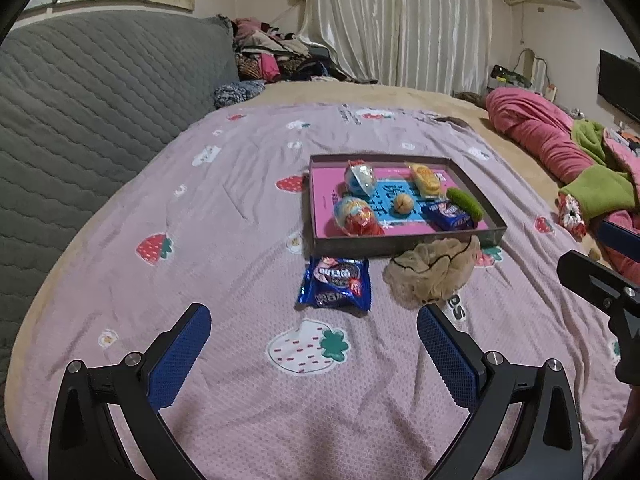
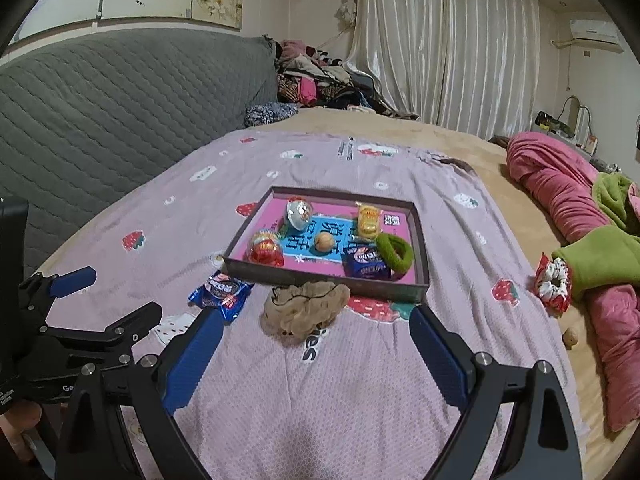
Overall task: Organize objects
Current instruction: 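Move both open grippers toward the blue Oreo pack and beige scrunchie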
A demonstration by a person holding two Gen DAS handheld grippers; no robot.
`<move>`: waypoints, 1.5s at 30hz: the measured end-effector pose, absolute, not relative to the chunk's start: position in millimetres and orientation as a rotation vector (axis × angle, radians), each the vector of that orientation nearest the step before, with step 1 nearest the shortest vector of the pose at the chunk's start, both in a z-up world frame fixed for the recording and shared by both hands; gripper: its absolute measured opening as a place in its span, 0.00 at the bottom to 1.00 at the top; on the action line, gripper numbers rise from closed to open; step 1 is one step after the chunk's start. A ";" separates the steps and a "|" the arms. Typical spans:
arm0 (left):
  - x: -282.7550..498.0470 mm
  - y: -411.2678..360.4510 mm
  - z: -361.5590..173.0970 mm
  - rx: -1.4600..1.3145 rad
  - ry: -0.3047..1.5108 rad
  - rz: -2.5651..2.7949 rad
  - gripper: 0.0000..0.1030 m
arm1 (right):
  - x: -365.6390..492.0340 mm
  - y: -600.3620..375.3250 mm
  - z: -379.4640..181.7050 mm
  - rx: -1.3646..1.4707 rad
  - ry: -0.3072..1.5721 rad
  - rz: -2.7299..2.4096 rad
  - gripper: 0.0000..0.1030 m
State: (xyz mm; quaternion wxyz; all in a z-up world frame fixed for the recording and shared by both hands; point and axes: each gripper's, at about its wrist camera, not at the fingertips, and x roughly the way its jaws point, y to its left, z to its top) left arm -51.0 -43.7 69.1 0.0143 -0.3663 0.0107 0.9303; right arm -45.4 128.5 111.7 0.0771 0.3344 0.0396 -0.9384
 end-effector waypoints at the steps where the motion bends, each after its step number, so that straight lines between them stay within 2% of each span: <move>1: -52.1 -43.0 66.1 -1.146 0.035 2.893 1.00 | -46.1 128.9 109.0 1.006 0.118 -2.811 0.92; 15: -59.3 -35.7 33.2 -1.210 0.033 2.844 1.00 | -53.4 134.0 79.8 1.086 0.116 -2.798 0.92; 19: -62.4 -34.8 26.5 -1.219 0.021 2.830 1.00 | -56.0 134.1 73.6 1.101 0.107 -2.801 0.95; 25: -69.8 -35.1 16.3 -1.237 0.033 2.822 1.00 | -65.7 132.9 64.0 1.130 0.090 -2.791 0.96; 45: -124.1 -32.5 -14.9 -1.289 0.012 2.792 1.00 | -122.8 130.2 28.1 1.230 0.041 -2.749 0.96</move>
